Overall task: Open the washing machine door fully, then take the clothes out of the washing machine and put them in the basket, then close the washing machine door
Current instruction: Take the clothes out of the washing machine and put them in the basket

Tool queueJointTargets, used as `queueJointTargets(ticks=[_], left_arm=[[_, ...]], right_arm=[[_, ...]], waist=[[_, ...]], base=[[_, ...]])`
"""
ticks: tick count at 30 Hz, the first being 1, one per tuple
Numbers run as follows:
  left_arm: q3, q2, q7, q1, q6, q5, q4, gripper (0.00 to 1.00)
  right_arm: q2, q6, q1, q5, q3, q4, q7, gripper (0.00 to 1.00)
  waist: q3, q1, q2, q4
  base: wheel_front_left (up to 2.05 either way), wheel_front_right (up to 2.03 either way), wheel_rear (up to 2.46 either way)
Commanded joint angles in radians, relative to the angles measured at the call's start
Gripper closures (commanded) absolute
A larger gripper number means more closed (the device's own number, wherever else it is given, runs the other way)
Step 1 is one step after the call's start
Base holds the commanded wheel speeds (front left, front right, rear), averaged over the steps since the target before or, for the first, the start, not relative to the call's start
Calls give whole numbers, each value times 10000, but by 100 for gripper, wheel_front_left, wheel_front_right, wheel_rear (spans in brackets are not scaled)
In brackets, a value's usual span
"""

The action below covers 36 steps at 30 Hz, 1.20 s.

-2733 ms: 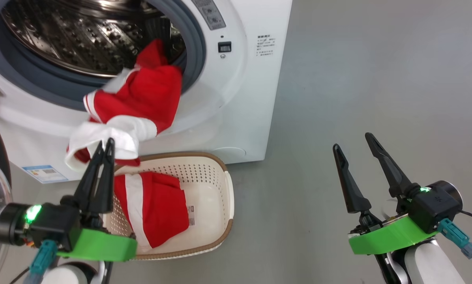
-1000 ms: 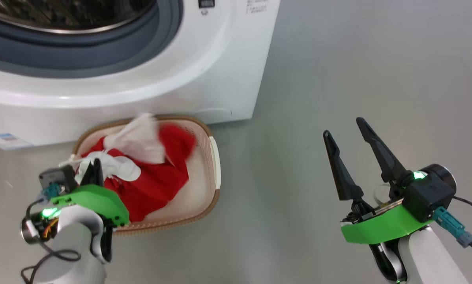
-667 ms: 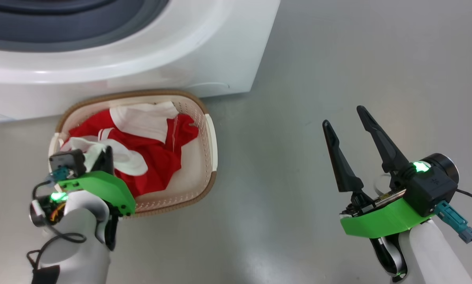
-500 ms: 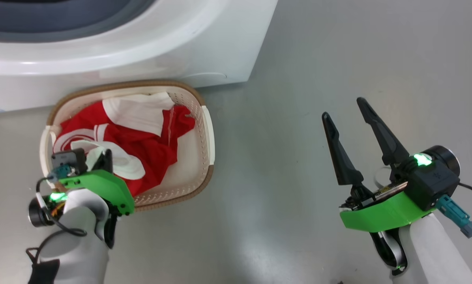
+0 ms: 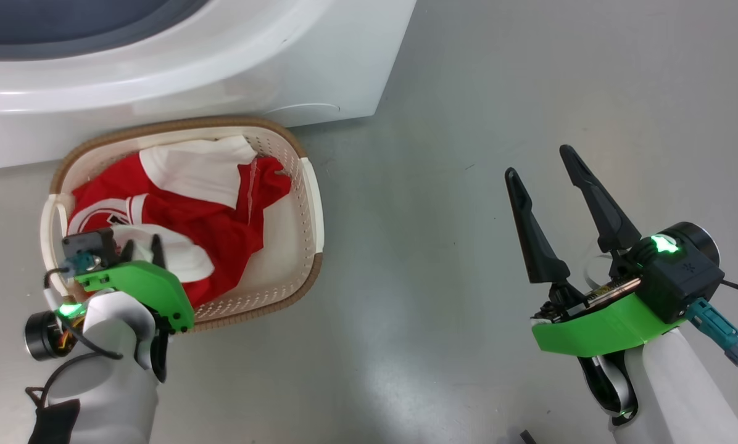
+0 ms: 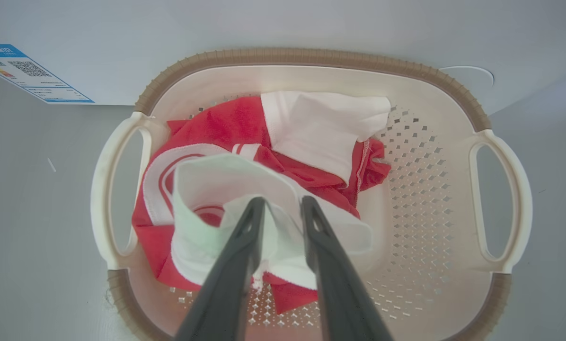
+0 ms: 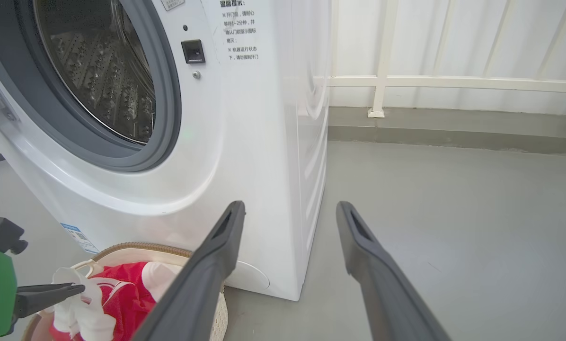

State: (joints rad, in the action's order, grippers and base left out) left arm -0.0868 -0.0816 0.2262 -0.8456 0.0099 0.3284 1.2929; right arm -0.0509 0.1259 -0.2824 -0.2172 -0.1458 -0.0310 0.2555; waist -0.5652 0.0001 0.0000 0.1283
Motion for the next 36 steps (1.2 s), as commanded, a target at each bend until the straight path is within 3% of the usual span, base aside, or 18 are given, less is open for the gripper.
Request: queueJointTargets(ticks=[1,6,9,17,28,36], left_arm=[[270,-373,95,23,24,124,-73,0],[455,-350,309,46,-54,339,-282,0],[546,-315,344,193,-314,454,-531,0],[618,-186,353,1164,-766,264,-2262,0],[733,155,355,3356,-1190,62,-5395,0],[985,199,355,4919,-1124,-443,-8070,0]], right_arm=[[7,48,-66,-29,-245,204,63,0],[7,48,-24,-72,-214,133,63,0],[7,48,8,-83,-217,121,63,0],[7,48,172,-85,-96,-98,63,0],[7,48,622,-84,18,-593,63,0],[7,48,936,-67,511,-1051,63,0]], waist=[[38,-1,0,-16],[328,-1,0,-105],[581,-1,0,-180],[1528,-1,0,-467],[3212,-1,0,-775],[4082,-1,0,-799]], base=[[0,0,0],[0,0,0],[0,0,0],[0,0,0],[0,0,0],[0,0,0]])
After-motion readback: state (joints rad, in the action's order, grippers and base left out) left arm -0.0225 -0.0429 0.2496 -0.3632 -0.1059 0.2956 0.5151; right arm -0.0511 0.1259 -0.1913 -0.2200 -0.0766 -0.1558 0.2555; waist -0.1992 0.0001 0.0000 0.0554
